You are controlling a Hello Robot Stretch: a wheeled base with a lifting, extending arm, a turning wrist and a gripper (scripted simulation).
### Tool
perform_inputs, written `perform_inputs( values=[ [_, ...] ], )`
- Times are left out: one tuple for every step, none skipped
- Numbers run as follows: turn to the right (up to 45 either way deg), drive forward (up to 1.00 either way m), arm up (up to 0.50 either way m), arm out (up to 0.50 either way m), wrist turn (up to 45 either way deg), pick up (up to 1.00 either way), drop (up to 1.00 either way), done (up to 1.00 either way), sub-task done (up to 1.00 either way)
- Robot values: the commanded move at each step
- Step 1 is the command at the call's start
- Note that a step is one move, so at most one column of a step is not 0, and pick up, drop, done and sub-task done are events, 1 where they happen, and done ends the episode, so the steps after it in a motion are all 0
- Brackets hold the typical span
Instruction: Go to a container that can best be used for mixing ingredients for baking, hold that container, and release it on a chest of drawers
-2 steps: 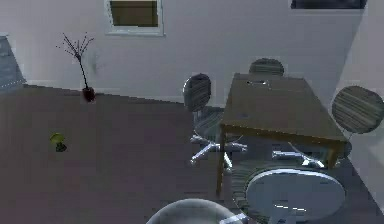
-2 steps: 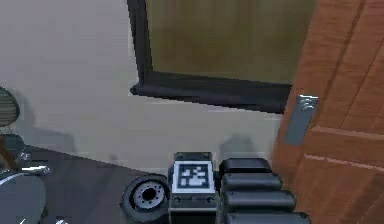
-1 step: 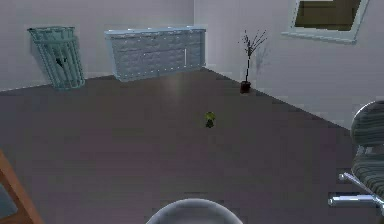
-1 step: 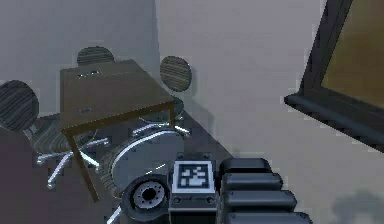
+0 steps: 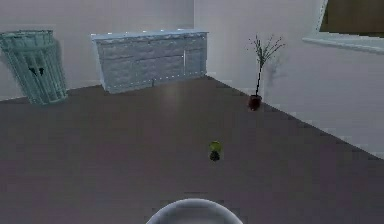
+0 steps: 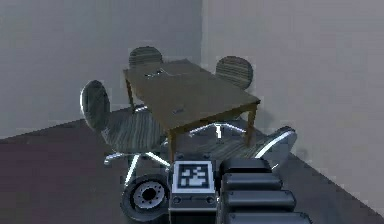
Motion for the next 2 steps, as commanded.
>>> perform_inputs(
  values=[
    [-12.0, 0.00, 0.00, 0.00, 0.0, 0.00, 0.00, 0.00, 0.00],
    [0.0, 1.00, 0.00, 0.00, 0.0, 0.00, 0.00, 0.00, 0.00]
  ],
)
